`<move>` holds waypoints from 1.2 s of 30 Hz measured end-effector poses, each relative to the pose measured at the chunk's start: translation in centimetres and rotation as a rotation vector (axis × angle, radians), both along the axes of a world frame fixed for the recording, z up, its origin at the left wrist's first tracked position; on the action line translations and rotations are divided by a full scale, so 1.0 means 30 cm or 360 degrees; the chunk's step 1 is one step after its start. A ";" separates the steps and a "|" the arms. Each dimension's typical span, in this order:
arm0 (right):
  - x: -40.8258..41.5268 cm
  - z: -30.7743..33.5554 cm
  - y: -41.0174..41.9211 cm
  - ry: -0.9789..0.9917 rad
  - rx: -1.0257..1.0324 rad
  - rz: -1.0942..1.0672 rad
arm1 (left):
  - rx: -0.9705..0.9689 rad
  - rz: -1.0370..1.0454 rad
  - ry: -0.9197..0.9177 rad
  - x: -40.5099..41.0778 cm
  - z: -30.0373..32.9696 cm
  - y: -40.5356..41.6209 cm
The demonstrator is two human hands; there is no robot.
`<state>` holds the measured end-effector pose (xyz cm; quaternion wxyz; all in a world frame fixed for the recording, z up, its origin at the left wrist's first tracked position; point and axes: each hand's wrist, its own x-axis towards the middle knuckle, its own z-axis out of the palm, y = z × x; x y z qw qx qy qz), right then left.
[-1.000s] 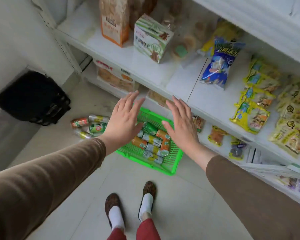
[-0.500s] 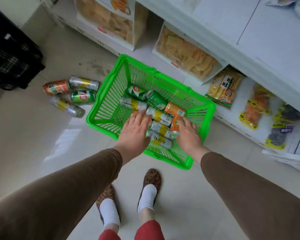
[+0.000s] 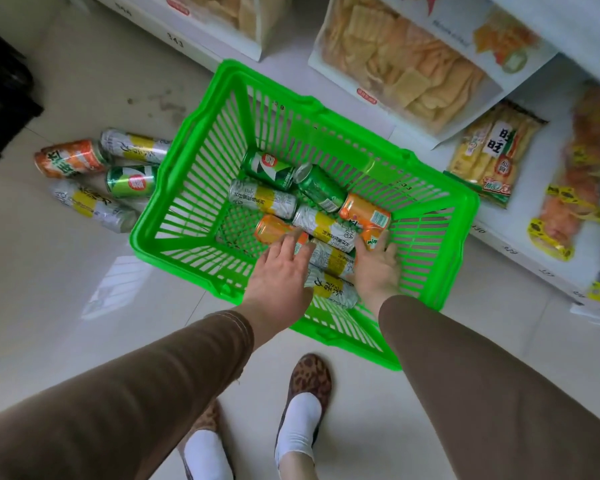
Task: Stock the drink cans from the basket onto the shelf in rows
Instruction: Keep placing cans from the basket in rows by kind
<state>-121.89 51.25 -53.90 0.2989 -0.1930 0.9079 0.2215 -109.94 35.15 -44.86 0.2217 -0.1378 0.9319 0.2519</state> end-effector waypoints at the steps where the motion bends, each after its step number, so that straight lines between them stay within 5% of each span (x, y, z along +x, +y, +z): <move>1: -0.004 0.009 -0.005 -0.0018 -0.0031 -0.0060 | 0.0002 0.0003 -0.0009 0.004 0.009 -0.006; 6: -0.017 0.224 -0.026 -0.0228 -0.0648 -0.0893 | 0.0004 0.0047 -0.0055 0.019 0.177 -0.059; 11: 0.004 0.684 -0.094 -0.0624 -0.1522 -0.1990 | 0.0003 0.0101 0.0017 0.011 0.559 -0.132; 15: 0.009 1.164 -0.195 -0.1007 -0.2012 -0.2252 | -0.0048 0.0110 0.0116 0.002 0.964 -0.216; 19: 0.001 1.674 -0.262 -0.1526 -0.2479 -0.2306 | -0.0103 0.0115 0.0274 -0.003 1.412 -0.314; 24: -0.017 2.163 -0.295 -0.1973 -0.2812 -0.1947 | -0.0167 0.0129 0.0655 -0.031 1.886 -0.401; 32: -0.162 2.586 -0.375 -0.1854 -0.2996 -0.1550 | -0.0234 0.0012 0.0913 -0.228 2.260 -0.430; 36: -0.343 2.687 -0.428 -0.1535 -0.3079 -0.1456 | -0.0293 0.0009 0.0996 -0.413 2.351 -0.451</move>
